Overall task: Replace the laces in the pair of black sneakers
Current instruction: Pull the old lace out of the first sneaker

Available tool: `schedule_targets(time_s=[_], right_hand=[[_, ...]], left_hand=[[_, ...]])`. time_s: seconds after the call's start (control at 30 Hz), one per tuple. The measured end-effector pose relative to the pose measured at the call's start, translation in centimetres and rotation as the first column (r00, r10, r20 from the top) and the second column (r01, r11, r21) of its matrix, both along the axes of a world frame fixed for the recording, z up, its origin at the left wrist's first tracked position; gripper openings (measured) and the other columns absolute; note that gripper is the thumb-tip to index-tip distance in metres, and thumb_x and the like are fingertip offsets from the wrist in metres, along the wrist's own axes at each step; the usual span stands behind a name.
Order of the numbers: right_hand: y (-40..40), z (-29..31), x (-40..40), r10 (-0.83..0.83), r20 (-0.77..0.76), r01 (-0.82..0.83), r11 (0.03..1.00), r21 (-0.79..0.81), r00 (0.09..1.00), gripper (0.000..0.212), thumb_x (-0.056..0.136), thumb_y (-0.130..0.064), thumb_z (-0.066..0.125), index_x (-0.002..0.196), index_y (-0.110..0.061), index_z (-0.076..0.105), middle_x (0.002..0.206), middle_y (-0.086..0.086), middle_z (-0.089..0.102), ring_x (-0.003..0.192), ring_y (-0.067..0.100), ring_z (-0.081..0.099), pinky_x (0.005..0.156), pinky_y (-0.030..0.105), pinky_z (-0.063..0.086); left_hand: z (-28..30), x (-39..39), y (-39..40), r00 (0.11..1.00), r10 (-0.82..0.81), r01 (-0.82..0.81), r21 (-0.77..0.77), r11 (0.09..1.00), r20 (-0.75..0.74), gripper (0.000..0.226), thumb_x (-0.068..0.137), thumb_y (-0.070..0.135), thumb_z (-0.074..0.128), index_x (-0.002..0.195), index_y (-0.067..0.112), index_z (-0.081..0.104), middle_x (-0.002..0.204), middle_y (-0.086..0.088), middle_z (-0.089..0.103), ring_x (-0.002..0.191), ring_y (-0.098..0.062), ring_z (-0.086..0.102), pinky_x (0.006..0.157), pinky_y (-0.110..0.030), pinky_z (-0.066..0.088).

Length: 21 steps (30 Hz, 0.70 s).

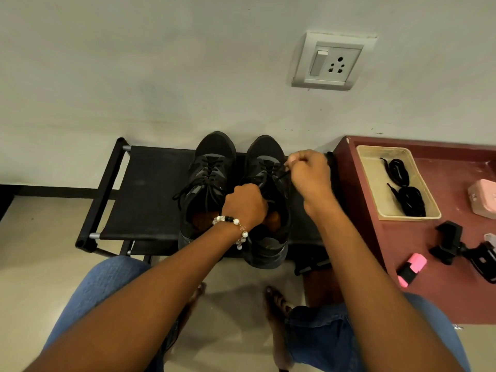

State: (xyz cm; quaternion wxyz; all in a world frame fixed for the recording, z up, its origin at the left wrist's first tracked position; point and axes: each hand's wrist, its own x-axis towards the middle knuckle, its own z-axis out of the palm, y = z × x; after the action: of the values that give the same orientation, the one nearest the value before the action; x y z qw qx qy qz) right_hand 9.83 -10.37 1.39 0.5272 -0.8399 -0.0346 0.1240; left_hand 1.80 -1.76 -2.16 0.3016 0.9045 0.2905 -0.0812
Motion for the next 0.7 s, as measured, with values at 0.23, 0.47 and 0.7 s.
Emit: schedule_targets(time_s=[0.23,0.47,0.7], right_hand=[[-0.1,-0.1,0.3,0.021,-0.231,0.024,0.982,0.189,0.973,0.012,0.093,-0.012,0.055,0.084,-0.019,0.059,0.076,-0.002,0.063,0.075,0.014,0.058,0.068,0.030,0.045],[0.0,-1.0,-0.2,0.583,0.156,-0.321,0.628,-0.709,0.797,0.020,0.090,-0.030,0.065,0.108,-0.023,0.071,0.114,0.004,0.059,0.117,0.027,0.047,0.095,0.049,0.045],[0.2,-0.8,-1.0,0.662,0.244,-0.205,0.524,-0.827,0.709,0.018,0.090,-0.023,0.053,0.098,-0.017,0.069,0.112,0.002,0.059,0.115,0.024,0.048,0.095,0.051,0.037]], left_hand=[[0.2,0.0,0.0,1.000,-0.008,0.008,0.000,1.000,-0.006,0.029,0.097,0.024,0.048,0.107,-0.001,0.058,0.113,-0.021,0.060,0.104,-0.043,0.057,0.072,-0.035,0.039],[0.0,0.1,0.3,1.000,-0.025,0.025,0.001,1.000,-0.012,0.024,0.097,0.023,0.046,0.099,0.001,0.056,0.107,-0.020,0.061,0.096,-0.039,0.060,0.068,-0.034,0.040],[0.5,-0.1,0.2,1.000,-0.029,0.029,-0.007,1.000,-0.012,0.020,0.098,0.021,0.046,0.094,0.004,0.054,0.108,-0.020,0.061,0.097,-0.038,0.060,0.068,-0.033,0.038]])
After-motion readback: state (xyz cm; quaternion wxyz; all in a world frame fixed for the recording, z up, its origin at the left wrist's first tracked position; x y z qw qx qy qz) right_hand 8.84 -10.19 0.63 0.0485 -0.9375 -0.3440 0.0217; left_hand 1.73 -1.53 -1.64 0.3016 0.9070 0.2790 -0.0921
